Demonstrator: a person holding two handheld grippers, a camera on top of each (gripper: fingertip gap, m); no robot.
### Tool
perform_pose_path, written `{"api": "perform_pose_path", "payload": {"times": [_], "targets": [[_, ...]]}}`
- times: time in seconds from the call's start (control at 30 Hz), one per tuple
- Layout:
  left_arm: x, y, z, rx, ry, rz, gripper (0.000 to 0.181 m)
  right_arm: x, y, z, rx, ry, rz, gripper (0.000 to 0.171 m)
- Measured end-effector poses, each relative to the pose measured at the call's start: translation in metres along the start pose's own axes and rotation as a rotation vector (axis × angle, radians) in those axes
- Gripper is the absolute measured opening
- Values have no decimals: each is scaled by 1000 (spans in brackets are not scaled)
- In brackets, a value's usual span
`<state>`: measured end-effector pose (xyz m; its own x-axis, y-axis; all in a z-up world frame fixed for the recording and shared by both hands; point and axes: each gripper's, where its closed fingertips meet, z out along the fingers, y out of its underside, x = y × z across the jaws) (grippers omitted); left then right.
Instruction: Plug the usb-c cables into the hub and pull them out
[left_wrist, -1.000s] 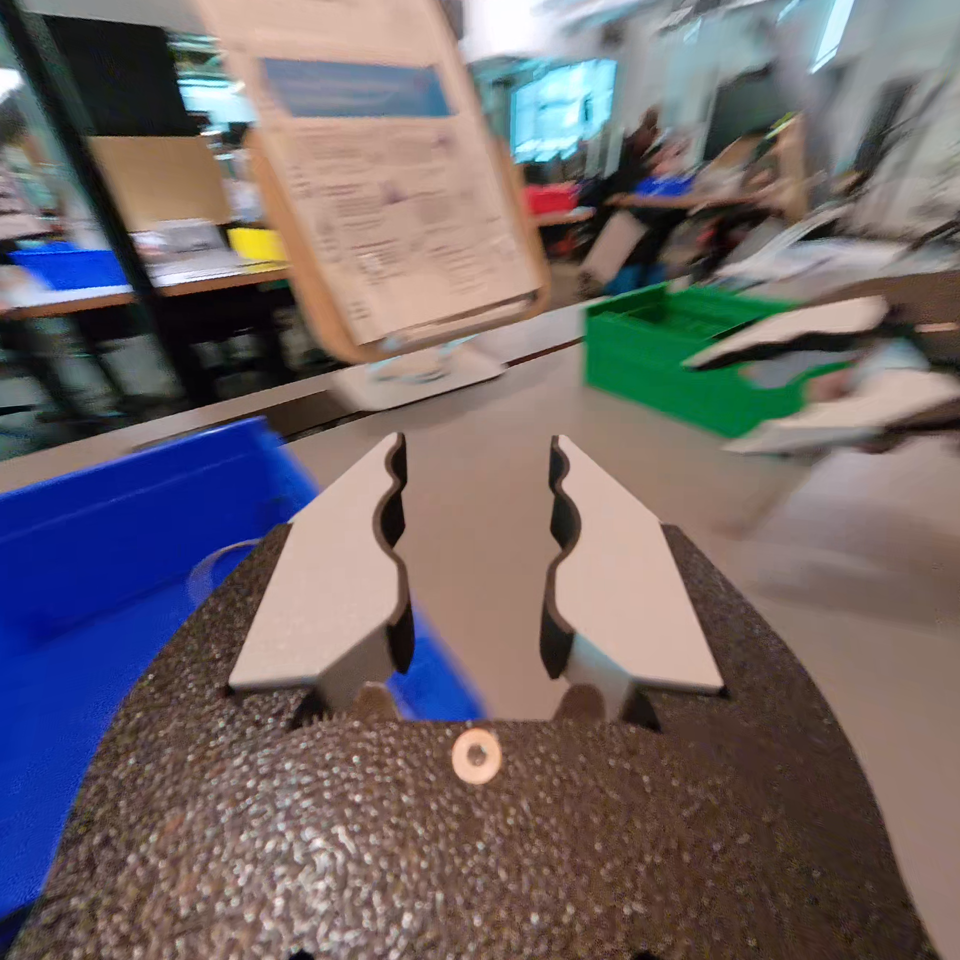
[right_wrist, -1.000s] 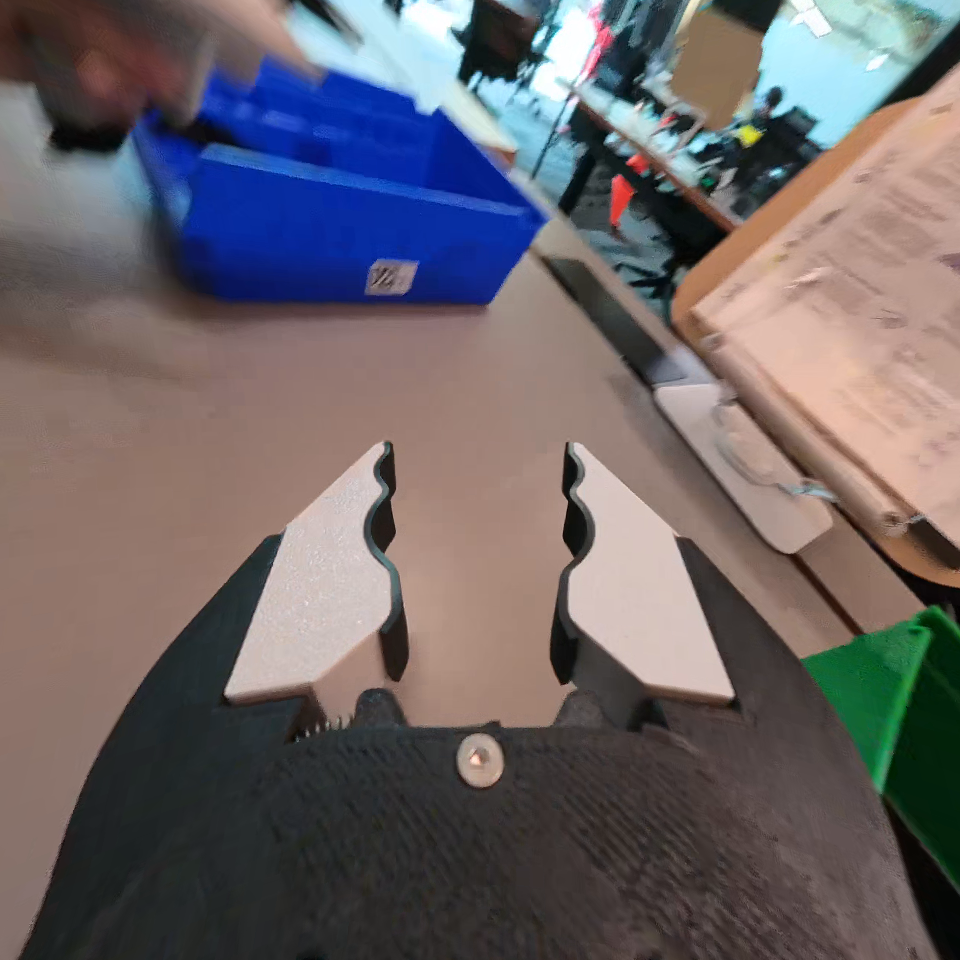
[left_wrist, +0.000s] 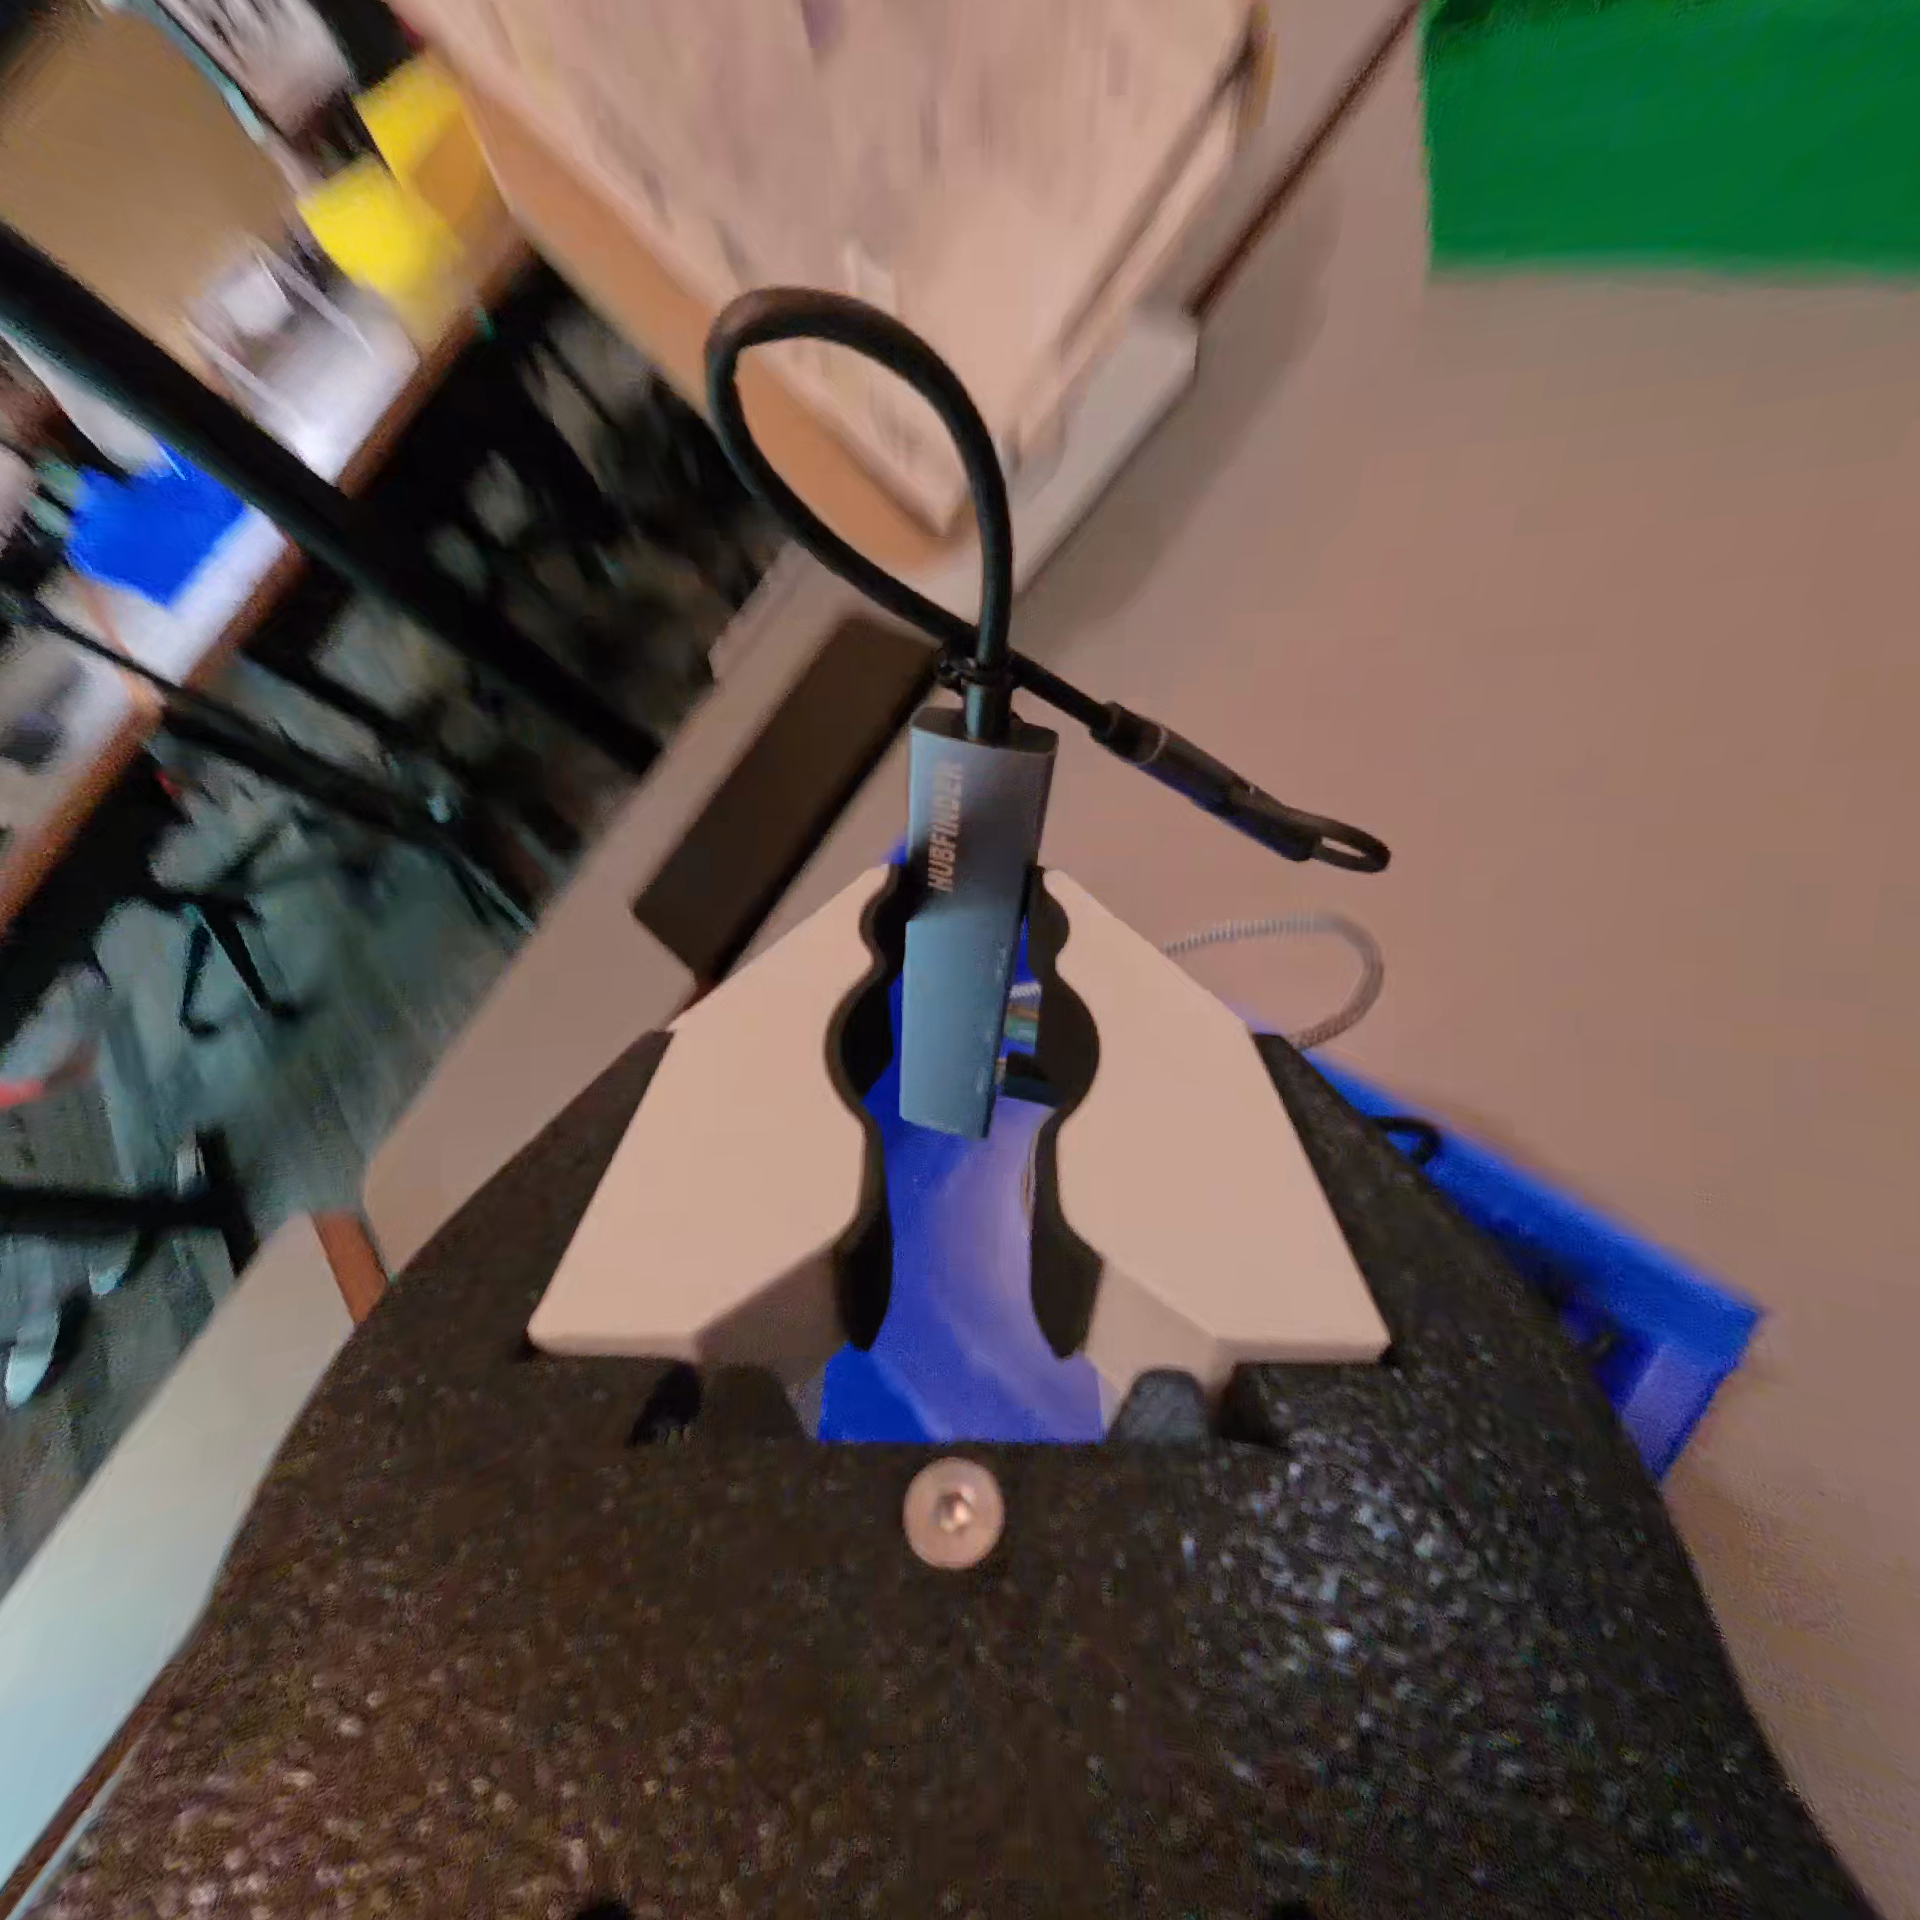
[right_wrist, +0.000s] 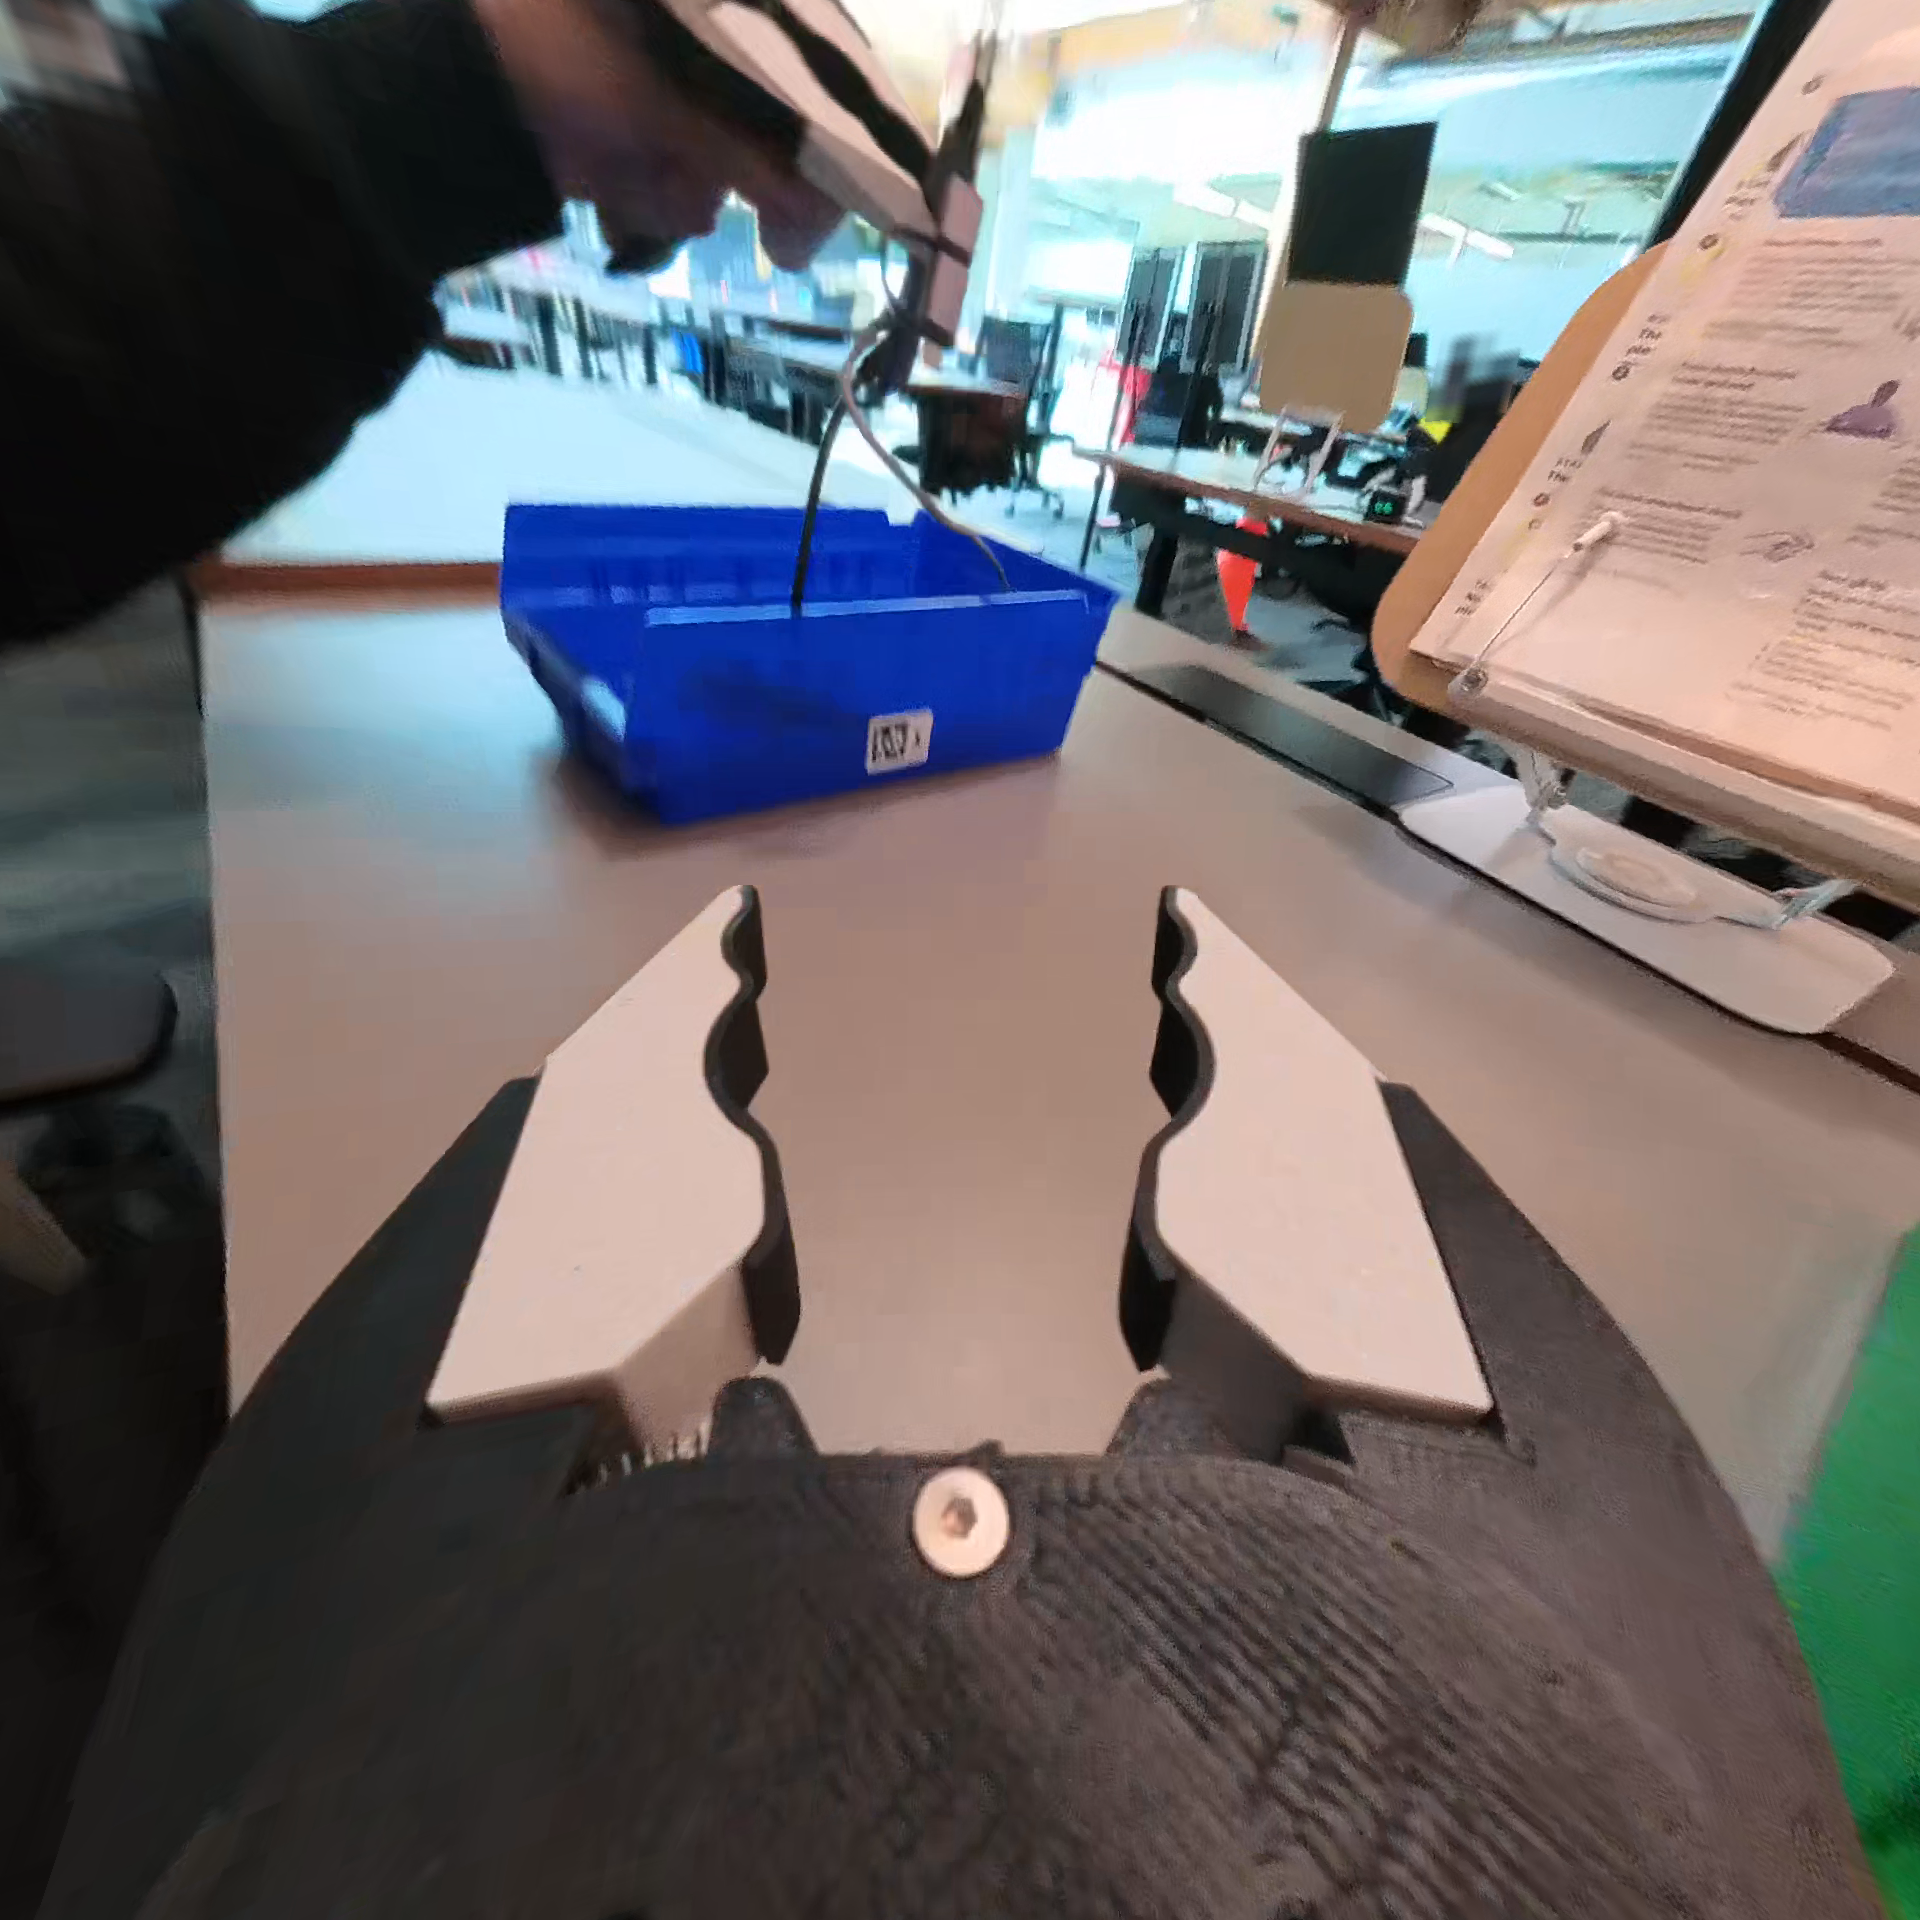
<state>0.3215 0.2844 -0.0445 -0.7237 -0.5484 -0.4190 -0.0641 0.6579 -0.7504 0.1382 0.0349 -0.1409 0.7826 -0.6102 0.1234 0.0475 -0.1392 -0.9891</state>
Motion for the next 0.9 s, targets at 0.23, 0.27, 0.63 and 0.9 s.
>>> {"api": "perform_pose_path", "payload": {"times": [0.23, 0.27, 0.63, 0.9], "targets": [[49, -155, -101, 746, 137, -123, 20, 8, -47, 19, 288, -127, 455, 89], [66, -169, -112, 847, 227, -123, 20, 13, -57, 16, 346, -141, 527, 89], [235, -173, -72, 1158, 1001, -210, 20, -13, -95, 9, 521, -642, 977, 61], [267, -180, -52, 1137, 1062, -218, 20, -14, -99, -2, 648, -701, 968, 26]]}}
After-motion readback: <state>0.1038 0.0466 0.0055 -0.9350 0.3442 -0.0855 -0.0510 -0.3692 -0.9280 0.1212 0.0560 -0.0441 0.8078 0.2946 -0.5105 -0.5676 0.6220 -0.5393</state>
